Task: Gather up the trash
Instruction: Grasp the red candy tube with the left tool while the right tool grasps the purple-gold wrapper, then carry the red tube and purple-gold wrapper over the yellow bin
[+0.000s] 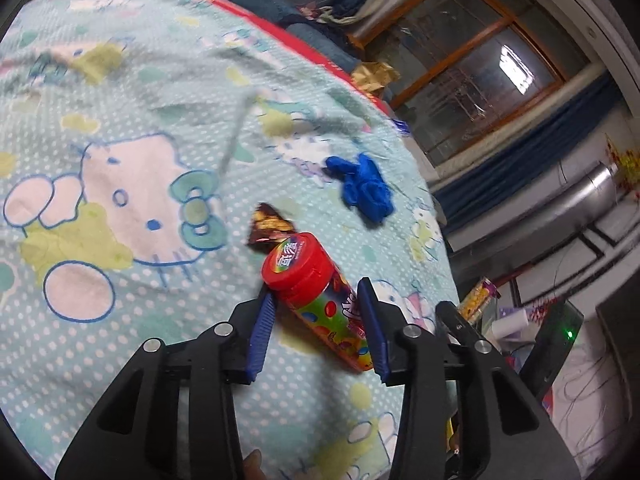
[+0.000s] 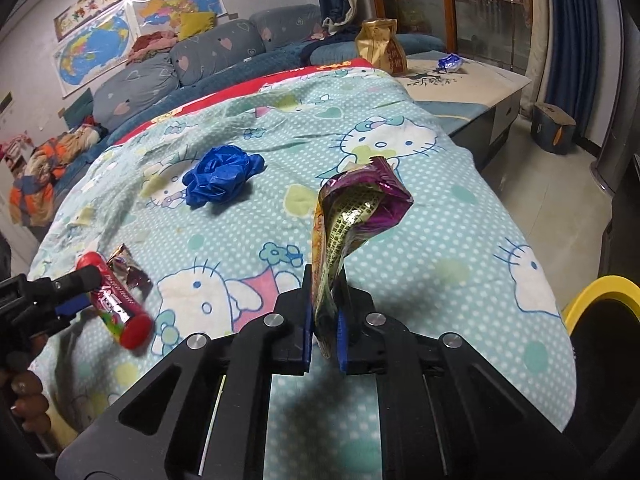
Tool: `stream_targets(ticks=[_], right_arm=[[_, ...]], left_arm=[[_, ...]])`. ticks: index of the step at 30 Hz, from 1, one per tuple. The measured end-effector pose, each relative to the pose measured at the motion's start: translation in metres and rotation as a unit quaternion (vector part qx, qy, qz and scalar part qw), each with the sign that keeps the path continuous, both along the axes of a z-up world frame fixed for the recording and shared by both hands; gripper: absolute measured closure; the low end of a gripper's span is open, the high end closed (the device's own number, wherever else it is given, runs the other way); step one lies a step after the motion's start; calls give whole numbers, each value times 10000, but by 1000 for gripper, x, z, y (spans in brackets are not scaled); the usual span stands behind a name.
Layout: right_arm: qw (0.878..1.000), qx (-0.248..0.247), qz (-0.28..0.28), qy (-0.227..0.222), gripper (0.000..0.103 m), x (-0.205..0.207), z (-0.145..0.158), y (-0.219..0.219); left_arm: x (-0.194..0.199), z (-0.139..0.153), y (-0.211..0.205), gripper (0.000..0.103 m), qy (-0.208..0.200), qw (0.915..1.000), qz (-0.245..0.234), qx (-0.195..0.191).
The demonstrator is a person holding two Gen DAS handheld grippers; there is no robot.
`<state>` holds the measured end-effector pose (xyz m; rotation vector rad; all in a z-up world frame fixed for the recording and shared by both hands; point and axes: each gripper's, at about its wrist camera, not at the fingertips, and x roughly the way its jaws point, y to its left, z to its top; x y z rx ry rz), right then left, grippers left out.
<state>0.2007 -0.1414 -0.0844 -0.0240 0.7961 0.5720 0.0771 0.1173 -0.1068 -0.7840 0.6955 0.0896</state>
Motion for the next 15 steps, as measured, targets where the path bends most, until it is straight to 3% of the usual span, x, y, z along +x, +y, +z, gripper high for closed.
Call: stream_targets(ticks=[5, 15], right_arm=[[9999, 131, 32, -57, 97, -7, 8, -8], [9995, 227, -61, -208, 97, -16, 25, -32]], left_arm=[[0, 18, -22, 68, -245, 9984, -302, 403], [5, 52, -75, 73, -708, 9863, -923, 1172]])
